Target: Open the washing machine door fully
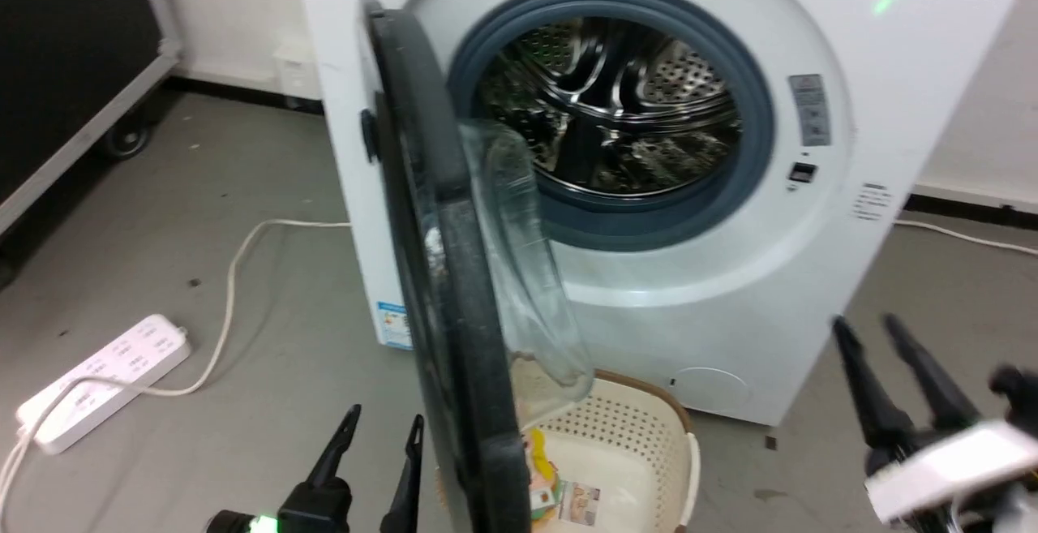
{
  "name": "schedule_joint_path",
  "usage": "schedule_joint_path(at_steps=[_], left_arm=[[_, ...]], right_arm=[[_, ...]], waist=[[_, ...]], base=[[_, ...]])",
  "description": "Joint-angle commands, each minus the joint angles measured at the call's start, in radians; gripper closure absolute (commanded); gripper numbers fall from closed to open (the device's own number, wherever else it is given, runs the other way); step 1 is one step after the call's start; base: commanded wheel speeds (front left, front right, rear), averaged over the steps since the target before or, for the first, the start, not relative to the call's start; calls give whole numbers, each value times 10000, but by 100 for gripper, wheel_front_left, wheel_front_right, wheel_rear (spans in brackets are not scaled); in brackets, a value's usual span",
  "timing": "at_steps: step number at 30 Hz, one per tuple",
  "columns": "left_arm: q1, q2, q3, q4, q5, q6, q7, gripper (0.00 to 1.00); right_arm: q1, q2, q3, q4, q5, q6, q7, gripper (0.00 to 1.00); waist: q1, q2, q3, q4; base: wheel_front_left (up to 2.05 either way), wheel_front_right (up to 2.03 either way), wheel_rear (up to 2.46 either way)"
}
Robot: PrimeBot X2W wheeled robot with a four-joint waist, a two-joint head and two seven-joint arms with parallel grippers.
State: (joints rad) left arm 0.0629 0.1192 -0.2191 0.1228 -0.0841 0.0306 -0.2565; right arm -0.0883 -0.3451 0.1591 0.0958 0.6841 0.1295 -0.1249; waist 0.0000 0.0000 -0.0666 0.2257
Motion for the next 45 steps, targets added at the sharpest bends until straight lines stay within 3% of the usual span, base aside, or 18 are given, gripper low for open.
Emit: schedule_joint_path(at_steps=[1,3,6,8,11,15,25,26,27,28,35,45], left_arm=[[174,80,45,-78,-47,-35,-53,0],[305,97,164,-165,-70,-38,-53,0],[568,61,339,-386,-133,-34,-53,0],[670,40,356,-511,-114,-105,-53,0],[726,8,372,-582,-73,-215,-53,0],[734,-38,435,-644,-23,-310,-53,0],[733,-147,607,-519,65,-519,-53,0],[715,-158,639,-495,74,-521,-53,16],[689,-175,676,-489,69,-522,-53,55],[658,-191,703,-488,60,-540,-53,100],[471,-323,1166,-1149,-94,-560,-53,100],[-357,-586,2426,-4249,-404,-113,-53,100]], right_arm=[[274,104,-219,33,-498,12,-311,0],[598,420,-715,39,-1856,12,-793,0],[1119,1428,-1587,-207,-3351,12,-1088,0],[1536,2166,-2193,-462,-4087,12,-1156,0],[2121,2708,-2802,-548,-4799,12,-1175,0],[2629,2926,-3349,-353,-5286,12,-1099,0],[2840,2946,-2818,12,-5031,12,-1251,0],[2818,2946,-2779,42,-5044,12,-1259,0],[2792,2946,-2761,62,-5047,12,-1265,0],[2770,2946,-2761,79,-5050,12,-1272,0],[2727,2947,-2749,225,-4987,12,-1312,0],[2643,2948,-2647,318,-5004,12,-1336,0]], waist=[[0,0,-5,-203],[0,0,-3,-431],[0,0,-14,-713],[0,0,2,-796],[0,0,37,-856],[0,0,93,-905],[0,0,134,-846],[0,0,144,-831],[0,0,158,-813],[0,0,168,-787],[0,0,147,-614],[0,0,110,-708]], base=[[0,0,0],[0,0,0],[0,0,0],[0,0,0],[0,0,0],[0,0,0],[0,0,0],[0,0,0],[0,0,0],[0,0,0],[0,0,0],[0,0,0]])
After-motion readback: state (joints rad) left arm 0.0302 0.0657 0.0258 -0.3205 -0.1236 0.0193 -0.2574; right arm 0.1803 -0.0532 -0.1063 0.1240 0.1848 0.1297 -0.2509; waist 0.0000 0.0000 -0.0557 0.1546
